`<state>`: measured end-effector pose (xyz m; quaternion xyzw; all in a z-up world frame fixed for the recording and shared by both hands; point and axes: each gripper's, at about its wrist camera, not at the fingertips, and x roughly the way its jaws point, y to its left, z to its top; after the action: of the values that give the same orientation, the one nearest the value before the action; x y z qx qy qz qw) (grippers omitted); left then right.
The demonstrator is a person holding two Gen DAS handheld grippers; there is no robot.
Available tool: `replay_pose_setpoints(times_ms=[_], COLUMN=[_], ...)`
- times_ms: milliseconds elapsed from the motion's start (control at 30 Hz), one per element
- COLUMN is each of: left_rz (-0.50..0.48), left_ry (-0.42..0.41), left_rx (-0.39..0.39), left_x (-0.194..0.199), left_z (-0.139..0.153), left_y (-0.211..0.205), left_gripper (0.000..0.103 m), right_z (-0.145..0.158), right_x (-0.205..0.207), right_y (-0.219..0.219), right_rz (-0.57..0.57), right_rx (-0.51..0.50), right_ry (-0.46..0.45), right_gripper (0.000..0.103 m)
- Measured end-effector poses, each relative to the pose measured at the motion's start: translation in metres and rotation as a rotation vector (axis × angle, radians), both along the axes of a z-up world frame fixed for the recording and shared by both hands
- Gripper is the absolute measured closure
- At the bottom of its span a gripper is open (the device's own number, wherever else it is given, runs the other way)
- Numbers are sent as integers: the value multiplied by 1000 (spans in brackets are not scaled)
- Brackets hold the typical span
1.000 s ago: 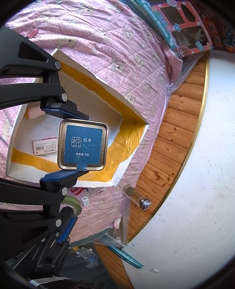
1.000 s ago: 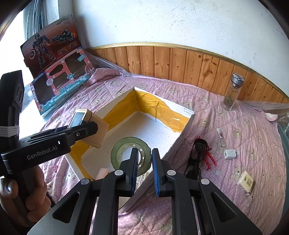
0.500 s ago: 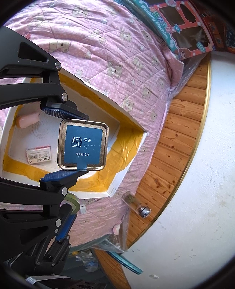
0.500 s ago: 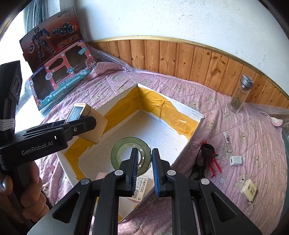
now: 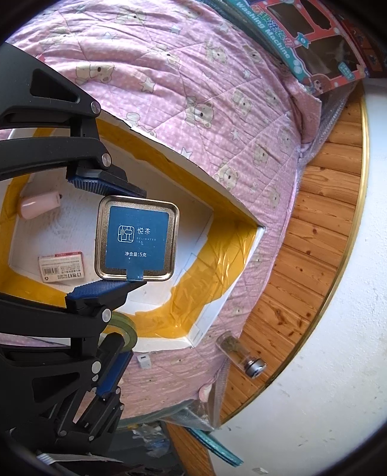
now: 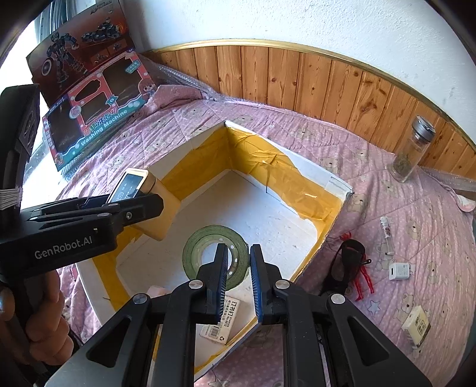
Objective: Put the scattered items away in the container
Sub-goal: 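Carry the tin in the left tool and tape roll in the right over the cardboard box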
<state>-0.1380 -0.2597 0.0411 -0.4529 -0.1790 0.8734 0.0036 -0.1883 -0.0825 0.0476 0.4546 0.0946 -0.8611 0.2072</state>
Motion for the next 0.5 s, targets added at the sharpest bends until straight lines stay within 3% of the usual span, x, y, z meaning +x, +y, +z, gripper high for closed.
replay_pose_setpoints(times_ms=[500], left_rz=[-15], left_ry=[-95], left_rx=[-39], left_x=[-36], left_z=[-16], left_y=[7], left_gripper=[51], right_z=[-23], right_x=[-36], right_y=[-5], right_rz=[39], right_rx=[60], right_ry=[-52], right_gripper=[87])
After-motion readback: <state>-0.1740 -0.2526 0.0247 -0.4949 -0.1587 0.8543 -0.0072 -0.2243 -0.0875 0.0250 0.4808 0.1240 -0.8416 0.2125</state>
